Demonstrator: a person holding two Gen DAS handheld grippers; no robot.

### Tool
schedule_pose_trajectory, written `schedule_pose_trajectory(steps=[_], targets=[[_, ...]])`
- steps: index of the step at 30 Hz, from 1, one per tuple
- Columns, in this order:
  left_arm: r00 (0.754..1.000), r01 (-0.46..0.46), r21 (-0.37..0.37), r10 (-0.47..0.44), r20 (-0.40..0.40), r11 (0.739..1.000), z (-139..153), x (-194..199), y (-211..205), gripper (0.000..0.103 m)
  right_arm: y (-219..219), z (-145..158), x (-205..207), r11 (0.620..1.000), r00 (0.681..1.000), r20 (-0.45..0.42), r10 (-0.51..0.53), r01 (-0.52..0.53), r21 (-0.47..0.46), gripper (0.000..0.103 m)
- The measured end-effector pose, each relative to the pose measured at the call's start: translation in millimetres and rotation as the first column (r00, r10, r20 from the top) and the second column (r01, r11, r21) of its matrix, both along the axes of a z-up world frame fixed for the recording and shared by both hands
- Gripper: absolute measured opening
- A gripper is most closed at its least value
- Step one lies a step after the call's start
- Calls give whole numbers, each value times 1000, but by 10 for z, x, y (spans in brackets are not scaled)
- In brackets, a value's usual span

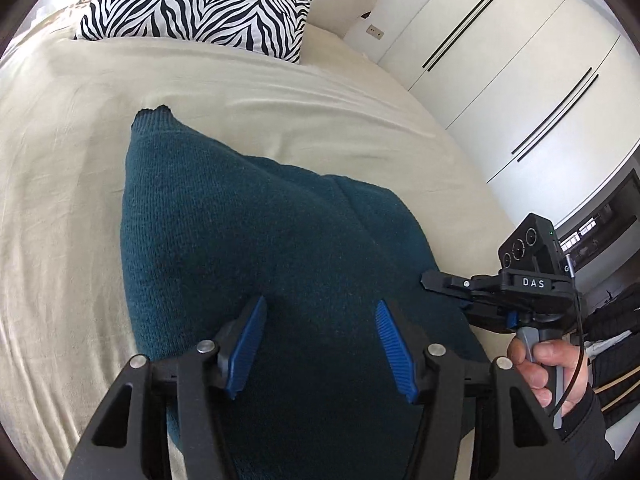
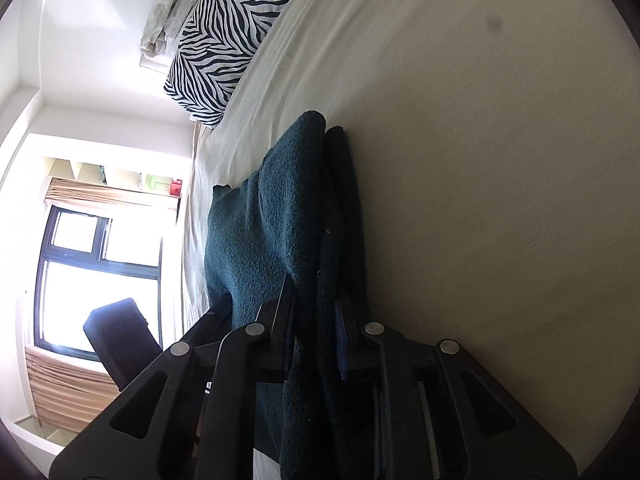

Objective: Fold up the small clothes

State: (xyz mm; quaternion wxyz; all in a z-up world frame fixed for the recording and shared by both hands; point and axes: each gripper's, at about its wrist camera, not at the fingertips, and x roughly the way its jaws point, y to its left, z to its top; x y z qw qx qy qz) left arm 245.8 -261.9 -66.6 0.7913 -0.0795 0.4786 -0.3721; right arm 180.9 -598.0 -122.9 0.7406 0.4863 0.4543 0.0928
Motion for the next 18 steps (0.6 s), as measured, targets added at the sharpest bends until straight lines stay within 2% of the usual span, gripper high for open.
schedule_pose_trajectory(steps=[1,4,5,8,10,13,14,16,18], targets=[[1000,1,-3,-1,10,1000,-3,-18,8,59,-23,56,-23,999,1000,-11,-15,14,-32,16],[999,5,9,-5,38,1000,-40,-44,-5,59,-12,410,-126,972,999,10,-41,42,-232,16],[999,2,5,-3,40,1000,-54,-43,-4,59,25,528,-138,968,999,35,-36,44,-246,16],[999,-13,-14,13,32,1000,-85,-29,11,59,164,809,-51,978,991,134,2,26,-209,16],[999,-14,-10,14,34,1000,-77,-47,10,59,261,851,144,980,991,132,36,-9,-199,16],[999,-12,-6,12,35,1000,-81,-39,6,58,339,672,489,989,994,95,51,-37,-146,16],[999,-11,-7,11,36,1000,-83,-39,8,58,338,547,589,992,996,68,53,-45,-114,16],[999,-2,-5,2,49,1000,-94,-86,22,57,312,269,730,992,1000,-17,15,-17,-123,16],[998,4,-1,-4,64,1000,-128,-90,28,52,223,58,764,998,1000,2,-11,11,-61,8]])
